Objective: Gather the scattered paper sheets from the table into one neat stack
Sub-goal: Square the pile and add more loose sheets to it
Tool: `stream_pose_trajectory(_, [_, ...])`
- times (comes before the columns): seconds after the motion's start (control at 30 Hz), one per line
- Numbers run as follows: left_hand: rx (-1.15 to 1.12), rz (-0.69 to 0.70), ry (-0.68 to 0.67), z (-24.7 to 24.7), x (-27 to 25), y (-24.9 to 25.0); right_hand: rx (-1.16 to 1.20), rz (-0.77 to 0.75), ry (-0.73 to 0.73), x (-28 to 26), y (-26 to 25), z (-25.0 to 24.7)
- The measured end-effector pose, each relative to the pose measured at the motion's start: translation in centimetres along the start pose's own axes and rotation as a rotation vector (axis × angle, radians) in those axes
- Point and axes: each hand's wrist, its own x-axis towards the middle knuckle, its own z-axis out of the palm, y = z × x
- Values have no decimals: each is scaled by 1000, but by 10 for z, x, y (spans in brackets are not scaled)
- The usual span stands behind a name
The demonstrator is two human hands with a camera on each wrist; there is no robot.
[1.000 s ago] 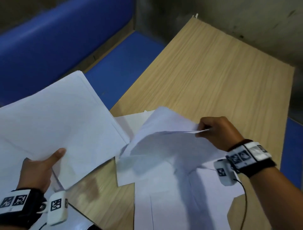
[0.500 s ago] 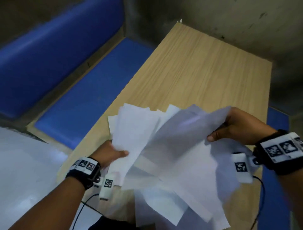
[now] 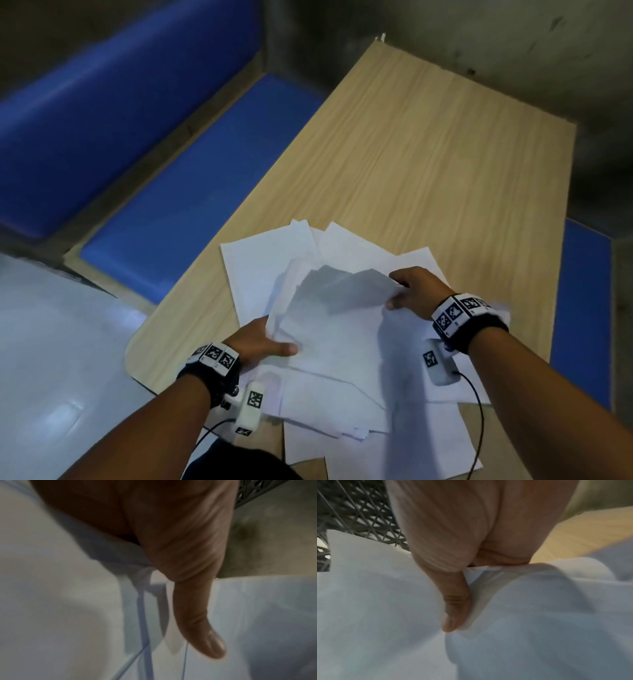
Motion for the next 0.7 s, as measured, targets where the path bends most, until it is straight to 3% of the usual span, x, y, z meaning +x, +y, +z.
stream_pose_trajectory(0.13, [6, 3, -39, 1, -3, 0, 134, -47, 57, 1, -3, 3])
stream_pose_trajectory(0.33, [35, 56, 86, 11, -8, -9, 322, 35, 225, -12, 7, -19])
stream_pose_trajectory(0.53, [49, 37, 142, 24, -9, -18, 356, 118, 347, -41, 19, -50])
stream_pose_trajectory(0.7, [57, 14, 175, 20, -8, -25, 356, 90, 473, -92, 23, -98])
